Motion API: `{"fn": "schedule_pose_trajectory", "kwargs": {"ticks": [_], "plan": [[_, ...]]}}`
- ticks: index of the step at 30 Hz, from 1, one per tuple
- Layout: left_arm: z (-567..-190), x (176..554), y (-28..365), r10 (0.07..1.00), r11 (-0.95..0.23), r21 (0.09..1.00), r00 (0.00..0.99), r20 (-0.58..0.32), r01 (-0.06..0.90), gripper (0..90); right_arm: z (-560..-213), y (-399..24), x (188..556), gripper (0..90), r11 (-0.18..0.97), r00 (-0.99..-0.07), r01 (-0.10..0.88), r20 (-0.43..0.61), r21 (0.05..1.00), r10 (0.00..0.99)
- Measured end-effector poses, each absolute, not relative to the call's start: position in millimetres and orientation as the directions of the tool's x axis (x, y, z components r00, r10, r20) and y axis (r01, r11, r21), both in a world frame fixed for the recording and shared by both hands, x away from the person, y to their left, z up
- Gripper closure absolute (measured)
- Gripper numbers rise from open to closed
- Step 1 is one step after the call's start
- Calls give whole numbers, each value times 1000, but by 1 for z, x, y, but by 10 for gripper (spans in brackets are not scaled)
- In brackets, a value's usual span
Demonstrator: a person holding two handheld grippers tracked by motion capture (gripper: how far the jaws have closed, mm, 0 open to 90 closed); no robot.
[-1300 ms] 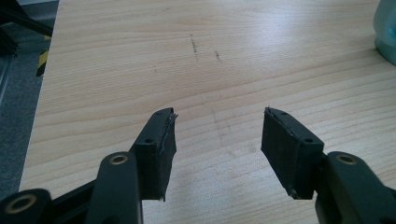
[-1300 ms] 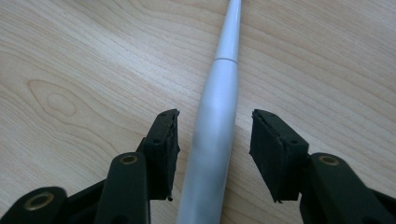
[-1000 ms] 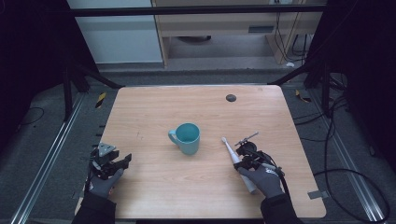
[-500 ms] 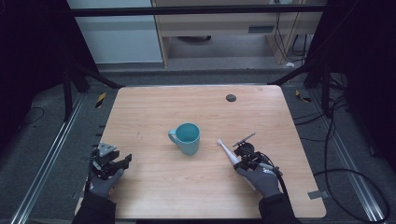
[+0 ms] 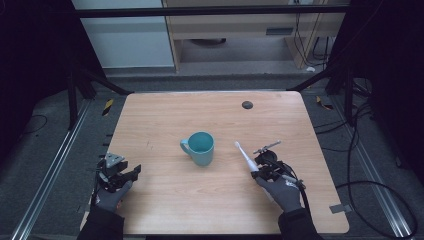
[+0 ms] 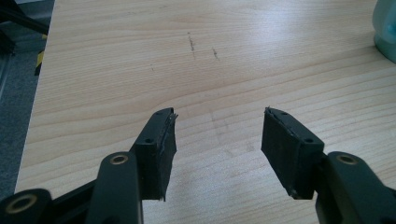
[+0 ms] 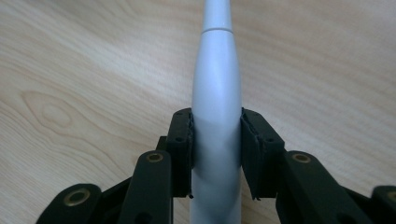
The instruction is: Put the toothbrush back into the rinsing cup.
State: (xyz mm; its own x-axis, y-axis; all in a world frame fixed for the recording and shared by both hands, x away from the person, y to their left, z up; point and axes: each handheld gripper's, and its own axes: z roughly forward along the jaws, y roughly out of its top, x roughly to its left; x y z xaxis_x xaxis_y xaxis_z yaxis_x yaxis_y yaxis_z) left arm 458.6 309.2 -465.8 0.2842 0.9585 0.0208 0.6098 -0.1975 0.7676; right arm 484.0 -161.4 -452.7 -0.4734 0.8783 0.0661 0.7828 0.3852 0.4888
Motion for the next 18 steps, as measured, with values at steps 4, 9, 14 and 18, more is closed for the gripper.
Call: {"fn": "schedule_pose_trajectory", "kwargs": {"ticks": [4, 9, 14, 18], "plan": [[-466, 459, 309, 959, -195, 768, 282, 20, 609, 438, -441, -164, 481, 664, 338, -469, 746, 92, 573, 879], [-466, 459, 309, 959, -197, 768, 283, 21, 609, 438, -427, -166, 478, 665, 277, -459, 684, 103, 675, 882], [-466, 459, 309, 959, -196, 769, 281, 21, 609, 438, -413, -162, 478, 665, 208, -424, 605, 90, 769, 901], [-466, 459, 309, 959, -195, 769, 282, 21, 609, 439, -406, -157, 480, 665, 158, -418, 535, 98, 830, 903]]}}
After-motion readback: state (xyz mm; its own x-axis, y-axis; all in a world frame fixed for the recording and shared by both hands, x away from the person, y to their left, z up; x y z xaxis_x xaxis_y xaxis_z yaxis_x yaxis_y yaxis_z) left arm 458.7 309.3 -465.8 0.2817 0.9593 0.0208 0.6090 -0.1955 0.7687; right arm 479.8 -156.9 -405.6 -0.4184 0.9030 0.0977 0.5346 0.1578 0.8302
